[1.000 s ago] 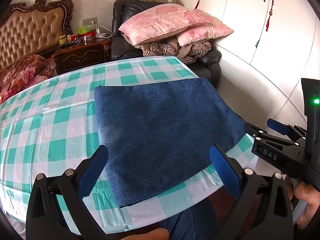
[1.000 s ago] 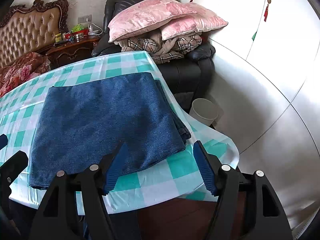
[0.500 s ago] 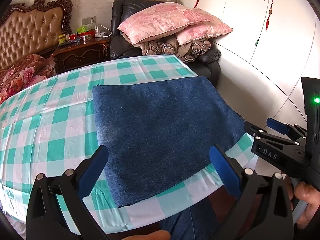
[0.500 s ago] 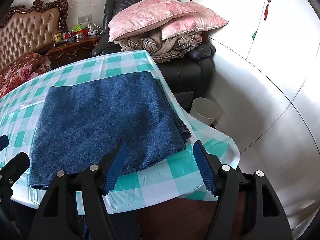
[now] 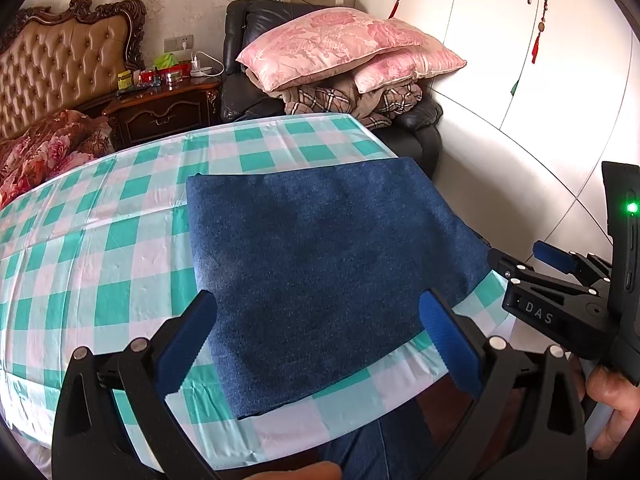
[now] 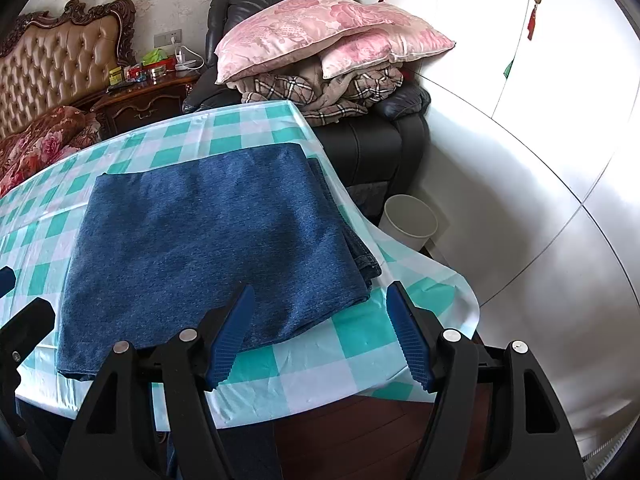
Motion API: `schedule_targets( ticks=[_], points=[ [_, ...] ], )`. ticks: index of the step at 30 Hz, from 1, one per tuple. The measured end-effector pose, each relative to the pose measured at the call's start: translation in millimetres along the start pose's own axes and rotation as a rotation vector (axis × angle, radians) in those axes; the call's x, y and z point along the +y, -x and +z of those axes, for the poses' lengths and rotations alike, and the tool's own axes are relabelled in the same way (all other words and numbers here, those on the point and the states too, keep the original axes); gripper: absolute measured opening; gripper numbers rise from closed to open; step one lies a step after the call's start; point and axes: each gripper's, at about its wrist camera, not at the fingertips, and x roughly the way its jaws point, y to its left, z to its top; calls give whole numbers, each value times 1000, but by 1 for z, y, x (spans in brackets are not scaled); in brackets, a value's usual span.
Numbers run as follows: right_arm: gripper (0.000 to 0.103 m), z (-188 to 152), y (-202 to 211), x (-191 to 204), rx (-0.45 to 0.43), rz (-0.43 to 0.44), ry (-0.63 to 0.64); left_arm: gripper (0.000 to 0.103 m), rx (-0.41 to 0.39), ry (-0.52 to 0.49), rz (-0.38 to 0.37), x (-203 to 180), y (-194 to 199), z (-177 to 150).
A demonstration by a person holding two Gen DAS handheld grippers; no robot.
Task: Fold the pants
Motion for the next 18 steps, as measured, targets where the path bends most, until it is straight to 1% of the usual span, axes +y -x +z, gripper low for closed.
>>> schedule_targets(
  ticks=[8, 10, 13, 16, 18],
  points=[
    [66, -2, -2, 3, 6, 4, -1, 101, -1, -4, -8, -2, -1, 4],
    [66, -2, -2, 2, 11, 5, -5, 101, -9, -10, -34, -5, -3, 7],
    [66, -3, -4, 3, 18, 5, -6, 101, -13, -6, -45, -8, -11, 12],
    [66, -3, -7, 2, 25, 9, -13, 101, 4, 29, -103, -5, -17, 13],
    [68, -4, -8, 1, 26, 18, -30, 101, 5, 54, -111, 3, -18, 12]
  ],
)
